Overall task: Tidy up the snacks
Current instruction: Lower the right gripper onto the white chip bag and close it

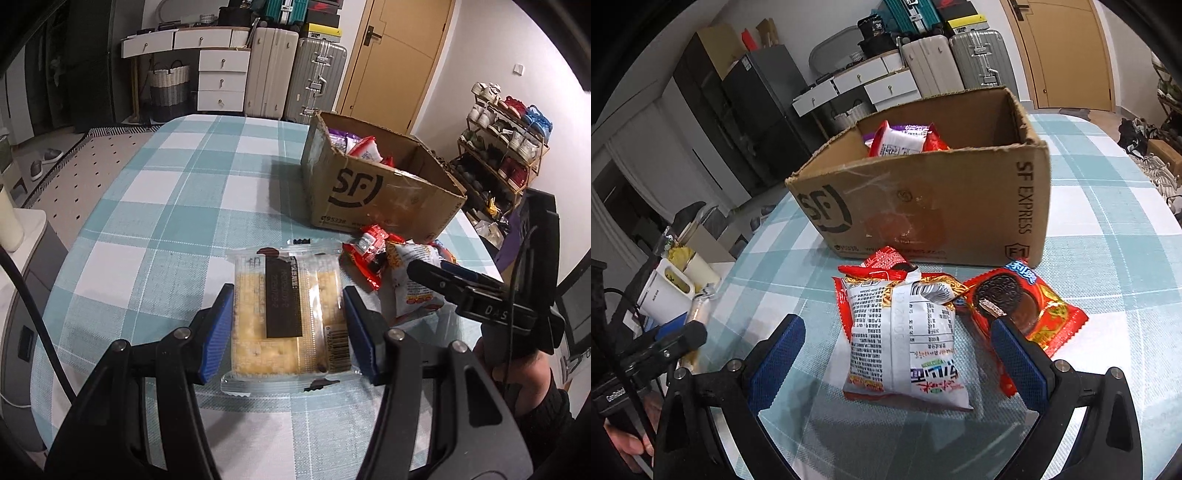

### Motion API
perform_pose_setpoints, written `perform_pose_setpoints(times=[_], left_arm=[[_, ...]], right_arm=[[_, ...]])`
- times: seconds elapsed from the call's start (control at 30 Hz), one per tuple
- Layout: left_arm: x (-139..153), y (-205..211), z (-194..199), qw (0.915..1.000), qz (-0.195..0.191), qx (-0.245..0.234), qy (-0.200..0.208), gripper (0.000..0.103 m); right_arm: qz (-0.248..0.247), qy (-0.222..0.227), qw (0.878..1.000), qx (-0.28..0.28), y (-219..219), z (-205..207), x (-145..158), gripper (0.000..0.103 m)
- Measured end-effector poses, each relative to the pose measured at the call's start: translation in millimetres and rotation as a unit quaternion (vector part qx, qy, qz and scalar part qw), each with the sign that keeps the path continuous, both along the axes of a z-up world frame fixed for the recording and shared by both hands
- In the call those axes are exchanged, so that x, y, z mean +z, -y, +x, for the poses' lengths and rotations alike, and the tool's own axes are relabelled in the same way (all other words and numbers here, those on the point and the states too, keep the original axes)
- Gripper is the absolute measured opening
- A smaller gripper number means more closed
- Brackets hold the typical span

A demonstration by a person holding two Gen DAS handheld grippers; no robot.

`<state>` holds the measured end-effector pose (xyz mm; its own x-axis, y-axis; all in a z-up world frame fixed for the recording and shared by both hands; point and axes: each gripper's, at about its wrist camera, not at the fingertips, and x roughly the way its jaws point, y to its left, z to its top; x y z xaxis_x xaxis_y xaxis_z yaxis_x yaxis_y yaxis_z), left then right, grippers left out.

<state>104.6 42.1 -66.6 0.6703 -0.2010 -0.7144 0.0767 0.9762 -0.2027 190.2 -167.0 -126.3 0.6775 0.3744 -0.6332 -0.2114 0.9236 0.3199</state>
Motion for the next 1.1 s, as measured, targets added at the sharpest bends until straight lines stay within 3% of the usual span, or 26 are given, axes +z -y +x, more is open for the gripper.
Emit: perform_pose_setpoints(times=[0.33, 0.4, 0.53, 0.57, 0.7, 1.1], left_arm=[[-8, -8, -1, 0.9999, -0.004, 0.007, -0.007, 0.055], [-9, -11, -1, 0.9999, -0.005, 0.009, -0.008, 0.055], [-11, -15, -3, 0.9998, -0.005, 0.015, -0.010, 0.055], [-11, -16, -4, 0.9998, -0.005, 0.017, -0.010, 0.055], [-12, -18, -6, 0.9997, -0.005, 0.020, -0.012, 0.055], [-8, -11, -10, 0.9999, -0.003, 0.012, -0.006, 0.055]], right_arm=[[-0.027, 0.004, 1.000, 0.007, -20, 7, -5, 0.100], [-0.031, -0.002, 0.999, 0.010, -23, 8, -8, 0.086], [-0.042, -0.017, 0.999, 0.007, -28, 11, -16, 0.070], [-0.044, -0.017, 0.999, 0.005, -28, 11, -16, 0.059], [-0.032, -0.018, 0.999, -0.002, -24, 7, -18, 0.051], [-0.015, -0.002, 1.000, -0.008, -13, -5, -9, 0.049]])
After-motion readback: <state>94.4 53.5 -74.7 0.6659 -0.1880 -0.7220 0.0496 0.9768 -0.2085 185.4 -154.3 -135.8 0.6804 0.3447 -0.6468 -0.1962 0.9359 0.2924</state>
